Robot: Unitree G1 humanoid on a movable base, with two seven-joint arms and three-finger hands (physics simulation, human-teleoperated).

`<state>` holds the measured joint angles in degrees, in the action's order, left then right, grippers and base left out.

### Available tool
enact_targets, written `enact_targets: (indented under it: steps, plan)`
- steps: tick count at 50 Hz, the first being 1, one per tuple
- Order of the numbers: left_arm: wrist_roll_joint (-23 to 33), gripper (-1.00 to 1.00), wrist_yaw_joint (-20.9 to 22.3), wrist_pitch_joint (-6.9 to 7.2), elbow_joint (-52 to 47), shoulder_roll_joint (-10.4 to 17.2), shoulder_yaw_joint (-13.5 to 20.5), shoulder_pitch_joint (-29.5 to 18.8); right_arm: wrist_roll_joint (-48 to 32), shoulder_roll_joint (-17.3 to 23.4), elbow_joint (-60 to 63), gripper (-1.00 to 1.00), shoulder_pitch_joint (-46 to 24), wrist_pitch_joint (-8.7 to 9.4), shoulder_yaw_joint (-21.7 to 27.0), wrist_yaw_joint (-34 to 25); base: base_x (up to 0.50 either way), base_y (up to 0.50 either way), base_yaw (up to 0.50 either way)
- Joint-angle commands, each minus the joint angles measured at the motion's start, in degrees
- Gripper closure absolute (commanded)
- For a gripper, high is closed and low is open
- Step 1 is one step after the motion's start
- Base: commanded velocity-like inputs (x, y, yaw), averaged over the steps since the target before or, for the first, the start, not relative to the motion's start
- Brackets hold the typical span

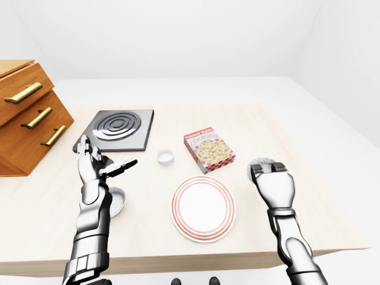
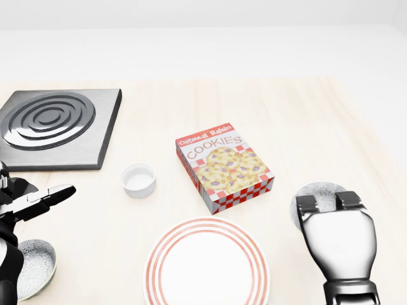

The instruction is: Pick the akita bowl next to the plate and place it on the plate.

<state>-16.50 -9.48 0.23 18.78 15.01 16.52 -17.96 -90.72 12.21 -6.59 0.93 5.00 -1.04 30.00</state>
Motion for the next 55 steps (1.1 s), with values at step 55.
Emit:
enact_targets:
  steps: [55]
  plan:
    - [-0.4, -1.0, -0.3, 0.52, -0.2, 0.1, 0.2, 0.2, -4.7, -9.9, 8.8, 1.0, 2.2, -4.91, -16.8, 0.0, 0.0, 0.0, 0.0]
